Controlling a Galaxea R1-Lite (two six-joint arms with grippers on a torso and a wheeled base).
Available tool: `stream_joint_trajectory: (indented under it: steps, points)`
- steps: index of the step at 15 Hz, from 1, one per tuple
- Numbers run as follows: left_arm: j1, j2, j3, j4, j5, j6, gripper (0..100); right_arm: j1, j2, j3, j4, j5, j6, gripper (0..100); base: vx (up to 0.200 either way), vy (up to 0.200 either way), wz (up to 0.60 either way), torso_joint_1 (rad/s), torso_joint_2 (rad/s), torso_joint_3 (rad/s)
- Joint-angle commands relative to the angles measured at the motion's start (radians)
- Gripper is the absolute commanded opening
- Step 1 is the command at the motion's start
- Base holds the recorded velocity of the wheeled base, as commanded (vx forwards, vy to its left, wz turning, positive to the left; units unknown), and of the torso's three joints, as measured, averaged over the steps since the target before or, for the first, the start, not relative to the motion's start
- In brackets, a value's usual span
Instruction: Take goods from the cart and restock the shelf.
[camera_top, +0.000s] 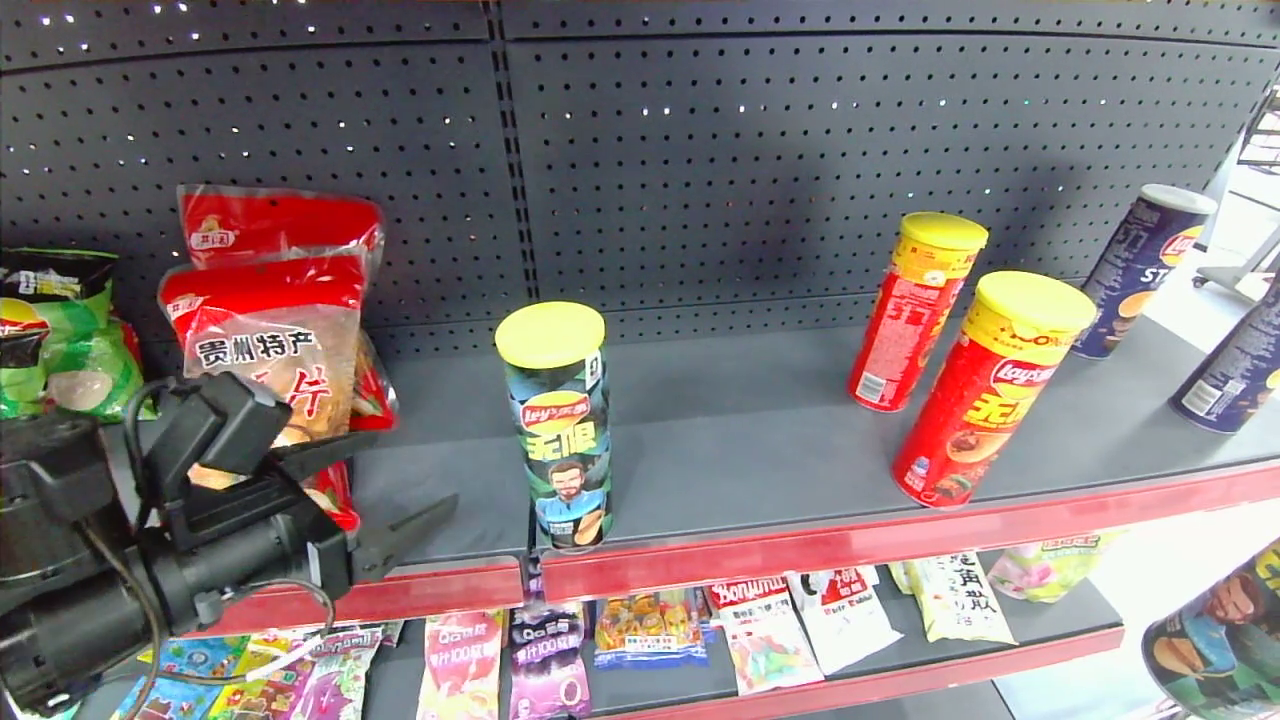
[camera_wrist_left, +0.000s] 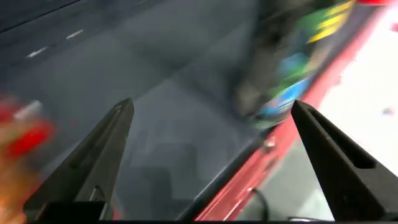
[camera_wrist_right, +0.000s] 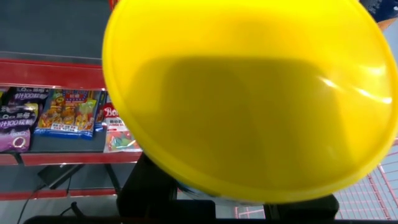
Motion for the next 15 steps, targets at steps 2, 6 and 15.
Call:
stream_joint_trajectory:
  steps: [2, 6, 15]
  points:
    - [0.074, -0.187, 0.092, 0.048, 0.222, -0.006, 100, 0.004, 0.058, -0.117, 0.080, -0.006, -0.014, 0, 0.000, 0.000, 0.00, 0.000, 0.00, 0.000]
    - [0.054, -0.627, -0.012, 0.640, 0.259, -0.006, 100, 0.003, 0.041, -0.140, 0.134, -0.004, -0.039, 0, 0.000, 0.000, 0.00, 0.000, 0.00, 0.000]
    - [0.060, -0.850, -0.049, 0.975, 0.301, 0.000, 100, 0.007, -0.058, -0.124, 0.136, 0.189, -0.148, 0, 0.000, 0.000, 0.00, 0.000, 0.00, 0.000]
